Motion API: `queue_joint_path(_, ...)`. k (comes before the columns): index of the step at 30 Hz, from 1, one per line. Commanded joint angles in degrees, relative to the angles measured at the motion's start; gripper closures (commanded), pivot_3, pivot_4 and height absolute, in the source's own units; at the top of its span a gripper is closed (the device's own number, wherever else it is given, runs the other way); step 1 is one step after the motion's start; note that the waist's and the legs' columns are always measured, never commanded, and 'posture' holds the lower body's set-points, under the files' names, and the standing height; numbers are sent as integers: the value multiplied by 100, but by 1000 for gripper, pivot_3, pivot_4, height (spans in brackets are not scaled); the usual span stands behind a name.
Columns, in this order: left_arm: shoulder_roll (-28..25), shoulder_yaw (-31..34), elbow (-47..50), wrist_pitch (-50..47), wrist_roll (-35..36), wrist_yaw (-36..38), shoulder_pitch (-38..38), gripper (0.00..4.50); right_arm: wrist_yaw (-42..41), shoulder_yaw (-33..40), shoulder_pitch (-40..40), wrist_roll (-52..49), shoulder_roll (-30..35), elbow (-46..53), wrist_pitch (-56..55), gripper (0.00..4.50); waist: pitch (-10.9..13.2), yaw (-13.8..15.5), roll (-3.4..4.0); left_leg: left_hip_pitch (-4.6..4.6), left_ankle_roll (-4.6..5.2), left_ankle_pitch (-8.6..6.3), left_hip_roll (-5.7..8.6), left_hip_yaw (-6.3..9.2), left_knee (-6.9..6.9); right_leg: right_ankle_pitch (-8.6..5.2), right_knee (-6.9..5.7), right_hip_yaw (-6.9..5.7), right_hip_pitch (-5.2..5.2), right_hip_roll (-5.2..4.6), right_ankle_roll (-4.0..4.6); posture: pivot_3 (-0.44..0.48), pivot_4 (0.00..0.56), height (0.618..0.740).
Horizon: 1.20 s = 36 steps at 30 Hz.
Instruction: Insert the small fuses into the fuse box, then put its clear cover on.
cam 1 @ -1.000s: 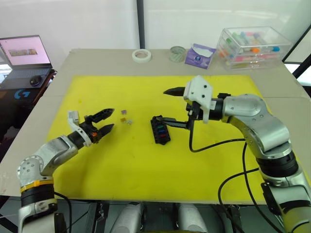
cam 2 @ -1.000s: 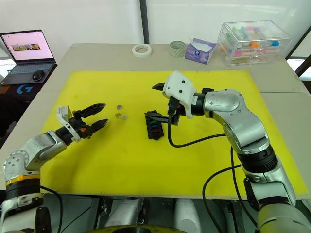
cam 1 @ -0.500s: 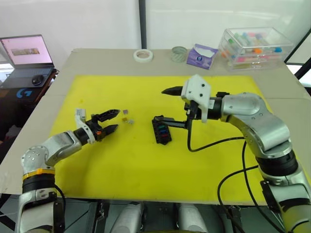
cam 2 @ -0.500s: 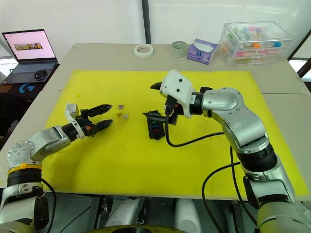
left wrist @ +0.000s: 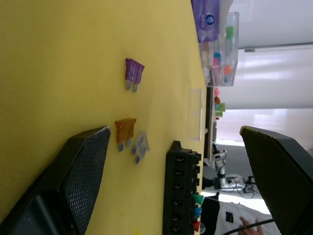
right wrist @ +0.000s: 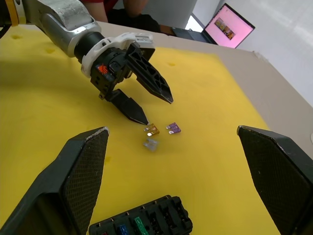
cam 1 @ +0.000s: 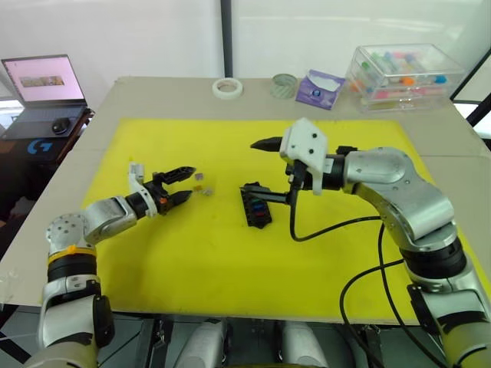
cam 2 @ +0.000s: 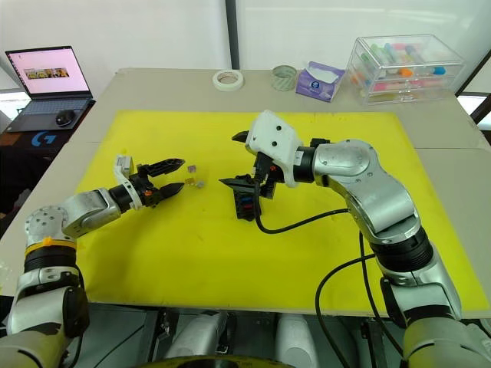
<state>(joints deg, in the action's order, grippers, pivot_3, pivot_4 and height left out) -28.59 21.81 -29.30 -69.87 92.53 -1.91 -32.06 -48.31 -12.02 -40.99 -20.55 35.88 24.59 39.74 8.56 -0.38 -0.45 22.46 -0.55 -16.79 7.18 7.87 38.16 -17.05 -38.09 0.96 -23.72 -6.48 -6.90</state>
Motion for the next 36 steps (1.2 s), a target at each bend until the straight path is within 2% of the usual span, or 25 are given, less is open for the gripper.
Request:
queue_joint_path(1, 121, 54, -61, -155, -222, 39, -83, 0, 52, 123, -54, -48, -10, 239, 23, 29, 0, 1, 0, 0, 0, 0, 0, 0, 0, 0, 0, 0, 1, 0, 0, 0, 150, 740)
queue_joint_path(6, 266, 139, -71, -277, -457, 120, -148, 0, 48, 115, -52, -69, -6, 287, 96, 29, 0, 31, 0, 0, 0, 0, 2, 1, 1, 0, 0, 0, 2, -2, 0, 0, 150, 740)
queue_joint_path(9, 319, 211, -112, -291, -637, 177, -187, 623, 64, 124, -46, -61, -14, 281, 97, 0, -1, 83, -1, 0, 0, 0, 3, 0, 3, 0, 0, 0, 2, -2, 0, 0, 150, 740)
queue_joint_path(12, 347, 258, -162, -334, -831, 228, -217, 1708, 71, 128, -41, -61, -16, 273, 101, 0, -1, 91, -1, 0, 0, 0, 7, 0, 4, 0, 1, 0, 2, -5, 0, 0, 150, 740)
queue_joint_path(36, 674, 543, -352, -697, -1878, 666, -116, 1708, 149, 185, -55, -114, -3, 294, 175, 0, -4, 89, -1, 0, 0, 0, 6, 0, 3, 0, 1, 0, 2, -5, 0, 0, 150, 740)
